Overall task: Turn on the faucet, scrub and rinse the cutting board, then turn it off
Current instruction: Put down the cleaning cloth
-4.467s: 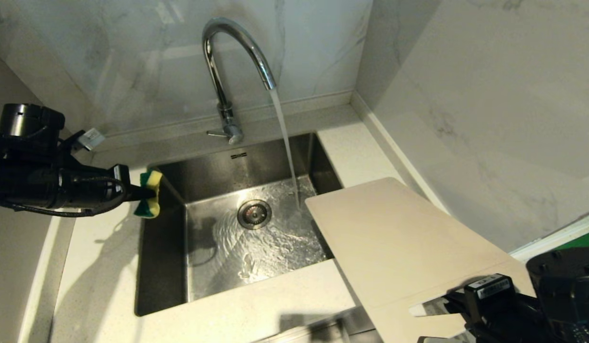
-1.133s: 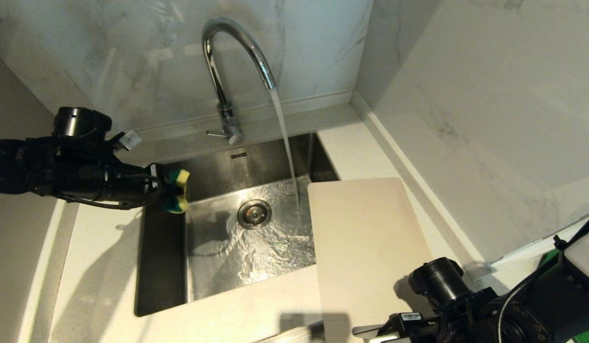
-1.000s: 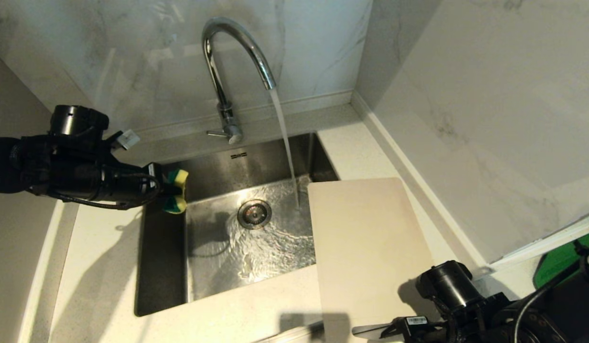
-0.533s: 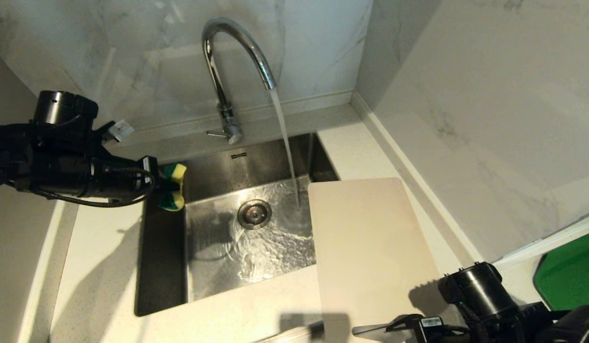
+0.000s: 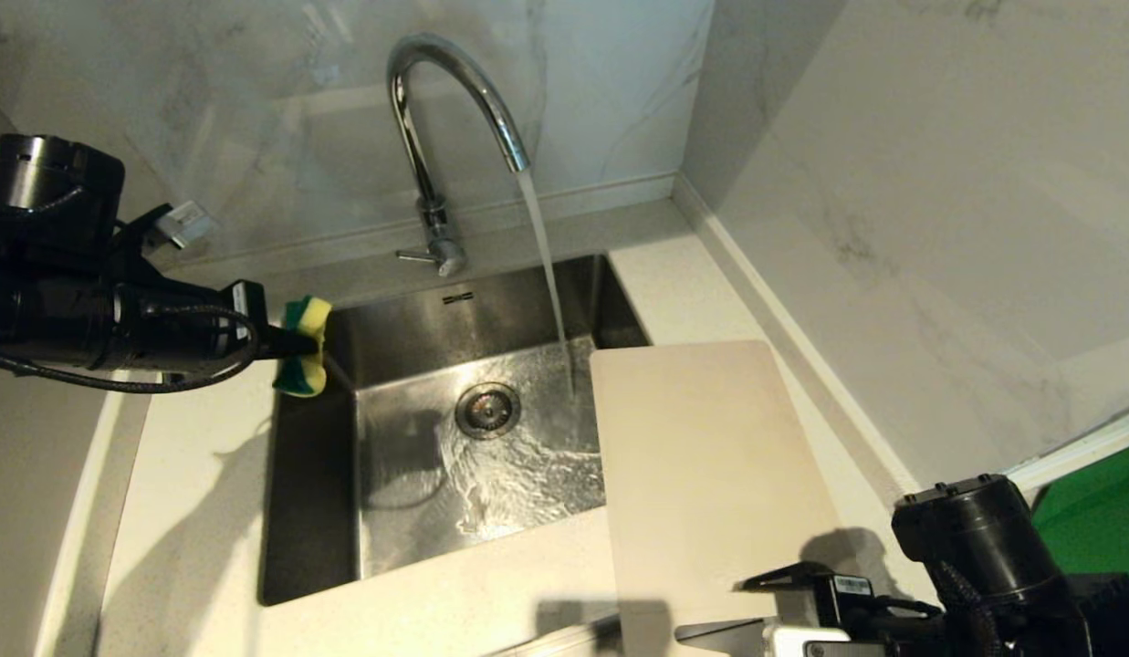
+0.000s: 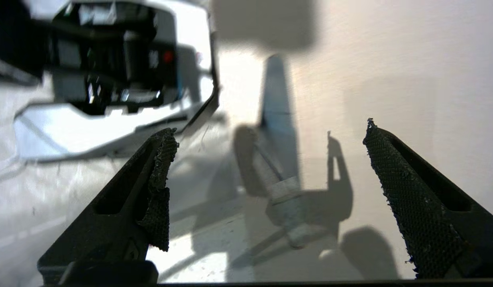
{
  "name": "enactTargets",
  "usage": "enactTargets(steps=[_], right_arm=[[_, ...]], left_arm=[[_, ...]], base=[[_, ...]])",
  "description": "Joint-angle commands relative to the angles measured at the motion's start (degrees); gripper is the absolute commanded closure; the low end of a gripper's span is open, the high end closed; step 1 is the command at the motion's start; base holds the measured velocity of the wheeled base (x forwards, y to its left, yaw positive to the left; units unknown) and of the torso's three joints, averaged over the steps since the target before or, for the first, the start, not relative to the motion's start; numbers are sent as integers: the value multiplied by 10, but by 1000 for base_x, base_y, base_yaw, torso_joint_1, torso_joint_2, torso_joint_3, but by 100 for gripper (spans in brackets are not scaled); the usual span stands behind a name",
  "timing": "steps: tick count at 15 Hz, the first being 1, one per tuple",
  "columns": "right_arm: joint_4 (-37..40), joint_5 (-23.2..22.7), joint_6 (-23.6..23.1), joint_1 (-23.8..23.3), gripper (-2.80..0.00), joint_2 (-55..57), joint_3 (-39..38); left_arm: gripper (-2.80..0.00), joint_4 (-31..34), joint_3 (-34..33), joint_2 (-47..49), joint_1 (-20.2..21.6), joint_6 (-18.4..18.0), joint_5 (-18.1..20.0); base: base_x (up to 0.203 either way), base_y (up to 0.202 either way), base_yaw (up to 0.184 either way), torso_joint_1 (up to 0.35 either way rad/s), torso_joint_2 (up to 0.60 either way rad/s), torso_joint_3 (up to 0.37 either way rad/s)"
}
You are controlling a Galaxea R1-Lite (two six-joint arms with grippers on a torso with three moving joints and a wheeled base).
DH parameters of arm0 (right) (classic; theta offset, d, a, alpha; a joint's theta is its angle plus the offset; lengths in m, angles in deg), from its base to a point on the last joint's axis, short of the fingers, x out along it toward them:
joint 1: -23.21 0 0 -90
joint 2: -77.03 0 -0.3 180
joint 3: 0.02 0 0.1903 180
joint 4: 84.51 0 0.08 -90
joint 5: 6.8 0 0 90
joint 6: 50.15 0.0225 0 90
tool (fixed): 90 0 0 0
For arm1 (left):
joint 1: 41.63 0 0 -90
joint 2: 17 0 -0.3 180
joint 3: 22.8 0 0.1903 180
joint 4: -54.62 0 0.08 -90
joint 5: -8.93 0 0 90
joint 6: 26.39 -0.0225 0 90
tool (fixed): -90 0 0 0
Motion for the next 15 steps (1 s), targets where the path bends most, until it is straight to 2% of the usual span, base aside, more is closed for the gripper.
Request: enactTargets(steps=[1, 5, 8, 10, 11, 15], right_arm=[[-7, -15, 41, -1, -280, -37, 22], [-101, -21, 123, -20, -280, -41, 52], [-116, -21, 164, -69, -280, -40, 95], [-117, -22, 212, -97, -280, -45, 123], [-119, -22, 246, -103, -280, -47, 135], [-182, -11, 452, -107, -280, -48, 181]], left_arm=[[0, 5, 0, -12, 0, 2, -2], [0, 16, 1, -15, 0, 2, -23], [0, 28, 3, -22, 0, 2, -37], [0, 29, 4, -24, -1, 1, -46], [0, 33, 5, -23, -2, 1, -48], [0, 35, 4, -20, -11, 2, -51]], base=[[0, 0, 0, 0, 0, 0], [0, 0, 0, 0, 0, 0], [0, 0, 0, 0, 0, 0], [0, 0, 0, 0, 0, 0], [0, 0, 0, 0, 0, 0], [0, 0, 0, 0, 0, 0]])
